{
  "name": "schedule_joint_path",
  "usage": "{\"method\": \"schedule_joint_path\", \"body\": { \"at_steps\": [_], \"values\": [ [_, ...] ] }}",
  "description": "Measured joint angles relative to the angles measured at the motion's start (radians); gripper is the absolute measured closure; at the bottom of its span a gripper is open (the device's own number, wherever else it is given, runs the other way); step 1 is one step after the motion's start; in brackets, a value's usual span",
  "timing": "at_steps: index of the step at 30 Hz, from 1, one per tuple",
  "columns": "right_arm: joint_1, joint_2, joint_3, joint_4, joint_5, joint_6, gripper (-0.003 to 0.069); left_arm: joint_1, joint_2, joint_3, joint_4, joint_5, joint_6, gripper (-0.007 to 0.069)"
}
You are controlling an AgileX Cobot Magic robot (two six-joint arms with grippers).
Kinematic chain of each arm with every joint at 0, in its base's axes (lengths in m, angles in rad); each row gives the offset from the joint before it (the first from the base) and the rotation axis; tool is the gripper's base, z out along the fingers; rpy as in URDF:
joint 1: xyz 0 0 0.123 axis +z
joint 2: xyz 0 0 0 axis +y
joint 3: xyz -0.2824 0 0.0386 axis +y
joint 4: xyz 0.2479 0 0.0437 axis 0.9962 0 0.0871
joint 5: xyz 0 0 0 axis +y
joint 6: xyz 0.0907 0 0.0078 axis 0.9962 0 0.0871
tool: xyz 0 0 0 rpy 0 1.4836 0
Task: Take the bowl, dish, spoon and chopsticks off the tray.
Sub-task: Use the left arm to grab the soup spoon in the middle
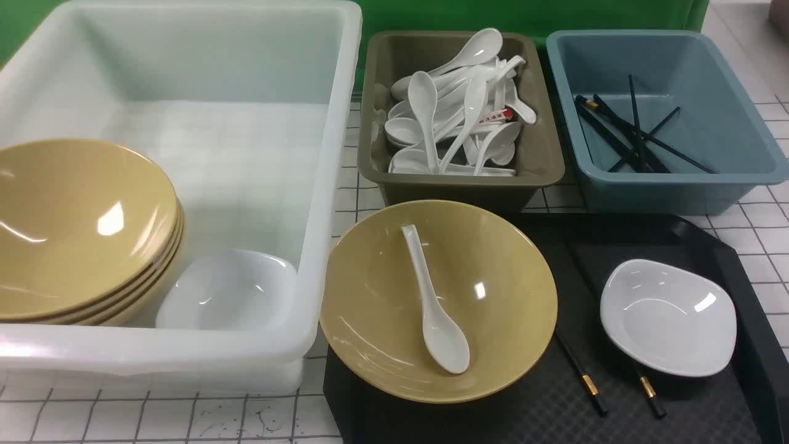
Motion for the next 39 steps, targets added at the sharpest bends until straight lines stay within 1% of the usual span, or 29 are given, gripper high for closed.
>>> {"method": "schedule_joint_path", "body": {
  "at_steps": [3,4,5,7,10,11,13,14,15,16,19,21,24,26,27,28,29,32,35,36,39],
  "values": [
    [0.0,0.0,0.0,0.0,-0.008,0.005,0.0422,0.0,0.0,0.0,-0.003,-0.027,-0.013,0.0636],
    [0.0,0.0,0.0,0.0,-0.03,0.031,0.0425,0.0,0.0,0.0,-0.018,-0.133,-0.071,0.0636],
    [0.0,0.0,-0.003,0.001,-0.029,0.035,0.0428,0.0,0.0,-0.002,-0.025,-0.159,-0.091,0.0636],
    [0.0,0.0,-0.046,0.001,0.035,0.032,0.0454,0.0,0.0,-0.034,-0.036,-0.133,-0.122,0.0636],
    [0.0,0.004,-0.178,0.001,0.23,-0.013,0.054,0.0,0.035,-0.198,-0.011,0.039,-0.129,0.0636],
    [0.0,0.016,-0.24,0.001,0.298,-0.029,0.0582,0.0,0.076,-0.282,0.01,0.156,-0.123,0.0636],
    [0.0,0.038,-0.297,0.001,0.372,-0.052,0.0606,0.0,0.115,-0.365,0.029,0.241,-0.117,0.0636],
    [0.0,0.086,-0.371,0.001,0.481,-0.093,0.0621,0.0,0.202,-0.475,0.052,0.377,-0.111,0.0636],
    [0.0,0.092,-0.378,0.001,0.493,-0.093,0.0621,0.0,0.213,-0.475,0.055,0.391,-0.11,0.0636],
    [0.0,0.154,-0.428,0.001,0.604,-0.112,0.0621,-0.002,0.304,-0.564,0.072,0.503,-0.108,0.0636],
    [0.0,0.256,-0.475,0.001,0.734,-0.124,0.0621,-0.025,0.473,-0.66,0.084,0.698,-0.104,0.0636],
    [0.002,0.324,-0.499,0.003,0.842,-0.131,0.0621,-0.062,0.574,-0.716,0.072,0.818,-0.091,0.0636],
    [0.002,0.411,-0.538,0.015,0.997,-0.165,0.0621,-0.134,0.704,-0.774,0.022,0.975,-0.028,0.0636],
    [0.002,0.462,-0.565,0.049,1.105,-0.25,0.0621,-0.187,0.785,-0.806,-0.019,1.063,0.034,0.0636],
    [0.002,0.489,-0.578,0.082,1.166,-0.324,0.0621,-0.229,0.833,-0.829,-0.048,1.105,0.073,0.0636],
    [0.002,0.501,-0.582,0.1,1.193,-0.372,0.0621,-0.246,0.865,-0.839,-0.068,1.129,0.097,0.0636],
    [0.002,0.528,-0.589,0.147,1.25,-0.436,0.0621,-0.284,0.911,-0.861,-0.098,1.157,0.13,0.0636],
    [0.012,0.57,-0.59,0.252,1.333,-0.56,0.0621,-0.344,1.023,-0.91,-0.162,1.218,0.186,0.0636],
    [0.03,0.602,-0.59,0.326,1.391,-0.644,0.0621,-0.384,1.105,-0.962,-0.204,1.275,0.213,0.0636],
    [0.047,0.626,-0.59,0.379,1.427,-0.709,0.0621,-0.409,1.18,-1.009,-0.226,1.315,0.231,0.0636],
    [0.082,0.649,-0.59,0.413,1.445,-0.756,0.0621,-0.436,1.286,-1.077,-0.24,1.372,0.239,0.0636]
  ]
}}
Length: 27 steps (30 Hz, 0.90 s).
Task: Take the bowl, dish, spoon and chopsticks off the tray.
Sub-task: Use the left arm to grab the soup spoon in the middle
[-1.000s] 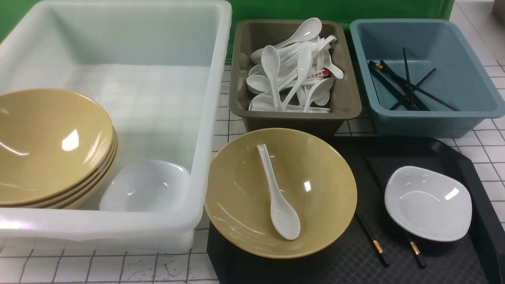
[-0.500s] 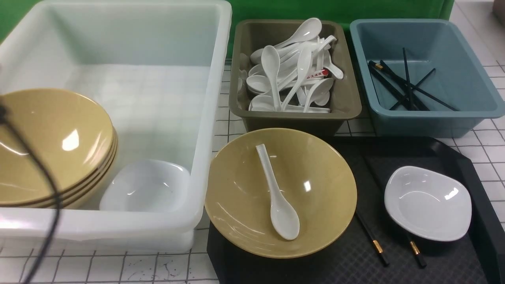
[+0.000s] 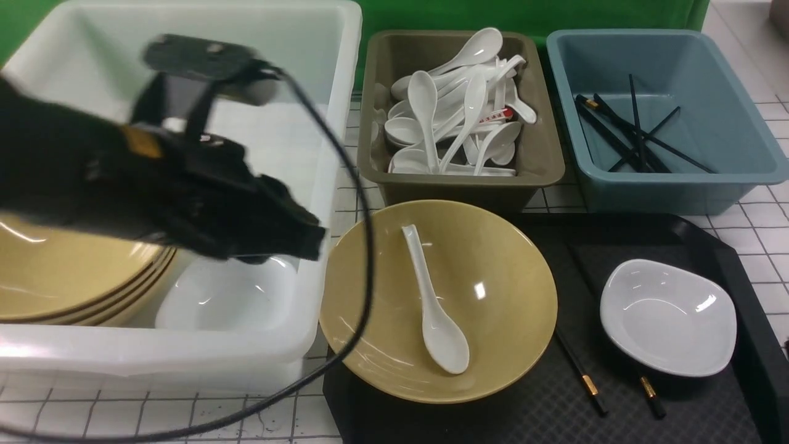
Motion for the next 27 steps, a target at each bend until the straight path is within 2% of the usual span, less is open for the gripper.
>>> {"method": "schedule_joint_path", "body": {
  "at_steps": [3,11,16,19,22,23,24,27],
  "values": [
    [0.033,0.008,-0.001,0.01,-0.005,-0.019,0.0621,-0.016,0.078,-0.052,-0.002,0.028,0.007,0.0636],
    [0.048,0.008,-0.001,0.012,-0.028,-0.021,0.0621,-0.022,0.15,-0.068,0.001,0.024,0.007,0.0636],
    [0.048,0.008,-0.001,0.012,-0.032,-0.021,0.0621,-0.022,0.232,-0.121,0.07,0.022,-0.008,0.0621],
    [0.048,0.008,-0.001,0.012,-0.032,-0.021,0.0621,-0.035,0.322,-0.179,0.077,0.02,-0.012,0.0534],
    [0.048,0.008,-0.001,0.012,-0.034,-0.021,0.062,-0.064,0.406,-0.229,0.064,0.021,-0.015,0.039],
    [0.048,0.008,-0.001,0.012,-0.034,-0.021,0.062,-0.069,0.412,-0.236,0.062,0.021,-0.015,0.0379],
    [0.048,0.008,-0.001,0.012,-0.036,-0.021,0.0618,-0.094,0.453,-0.265,0.055,0.021,-0.017,0.029],
    [0.048,0.008,-0.001,0.013,-0.035,-0.021,0.0617,-0.123,0.512,-0.3,0.065,0.033,-0.035,0.0157]
  ]
}}
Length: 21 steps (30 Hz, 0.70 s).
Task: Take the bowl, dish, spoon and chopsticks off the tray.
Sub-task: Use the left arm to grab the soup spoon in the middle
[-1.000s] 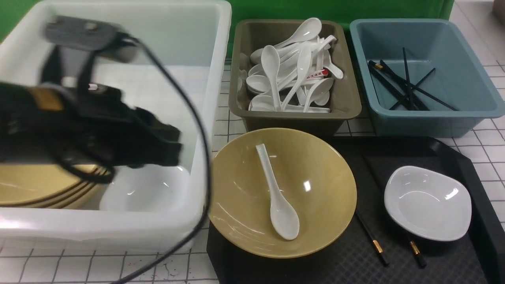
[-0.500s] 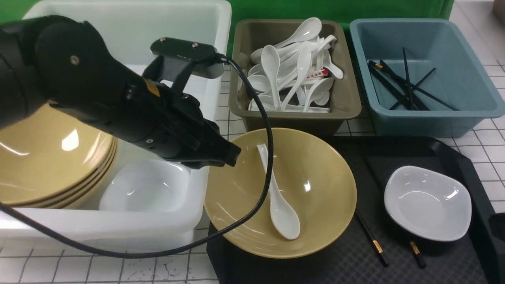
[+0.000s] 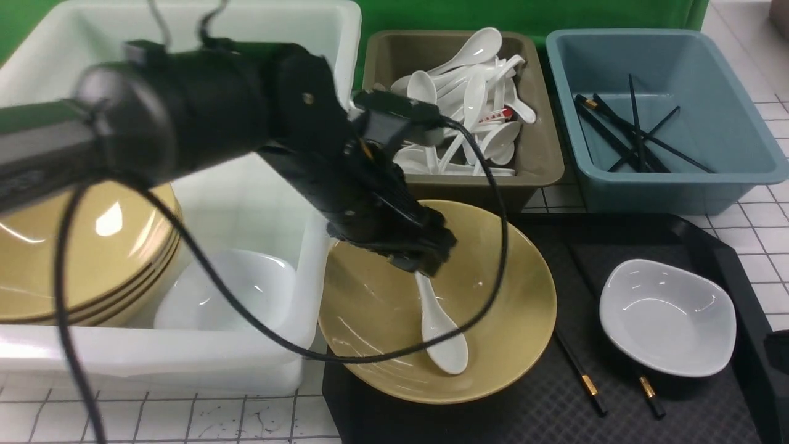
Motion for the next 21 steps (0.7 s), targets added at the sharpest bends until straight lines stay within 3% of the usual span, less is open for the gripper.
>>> {"method": "schedule_joint_path", "body": {
  "at_steps": [3,7,17,21],
  "values": [
    [0.0,0.0,0.0,0.001,0.0,0.0,0.0617,-0.009,0.036,-0.034,0.013,-0.011,-0.007,0.0081],
    [0.0,0.0,0.0,0.004,-0.007,0.0,0.0617,-0.013,0.103,-0.05,-0.023,-0.018,-0.033,0.0074],
    [0.0,0.0,0.0,0.022,-0.016,0.0,0.0617,-0.017,0.179,-0.07,-0.021,0.027,-0.055,0.02],
    [0.0,0.0,0.0,0.022,-0.019,0.0,0.0617,-0.033,0.186,-0.07,-0.021,0.002,-0.055,0.0327]
  ]
}}
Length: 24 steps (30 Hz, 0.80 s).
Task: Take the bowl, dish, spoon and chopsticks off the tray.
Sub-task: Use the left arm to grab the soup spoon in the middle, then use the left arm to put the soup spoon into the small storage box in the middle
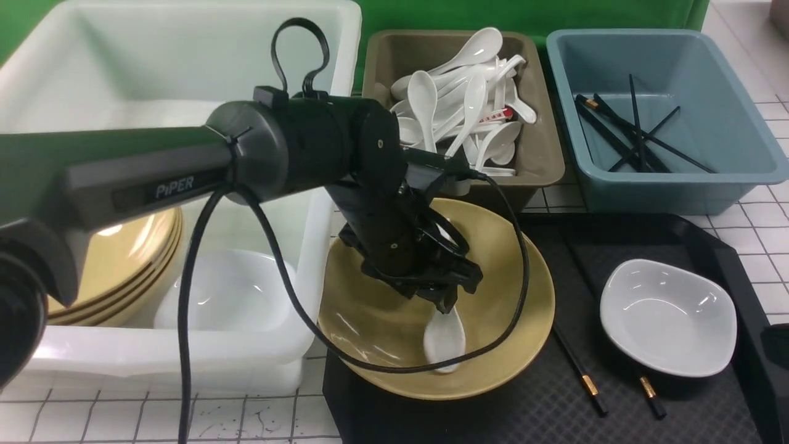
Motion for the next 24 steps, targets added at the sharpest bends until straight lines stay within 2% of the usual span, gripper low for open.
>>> {"method": "schedule_joint_path", "body": {
  "at_steps": [5,7,17,19,24],
  "values": [
    [0.0,0.0,0.0,0.004,0.0,0.0,0.0615,-0.019,0.009,-0.008,-0.02,-0.014,0.015,0.0543],
    [0.0,0.0,0.0,0.008,0.0,0.0,0.0615,-0.024,0.005,-0.012,-0.021,-0.015,0.032,0.0587],
    [0.0,0.0,0.0,0.016,0.0,0.0,0.0612,-0.029,-0.186,-0.014,-0.027,-0.036,0.084,0.0602],
    [0.0,0.0,0.0,0.016,0.0,0.0,0.0612,-0.029,-0.234,-0.014,-0.023,-0.099,0.097,0.0603],
    [0.0,0.0,0.0,0.026,-0.004,0.0,0.0612,-0.028,-0.248,-0.014,0.037,-0.516,0.12,0.0603]
  ]
}}
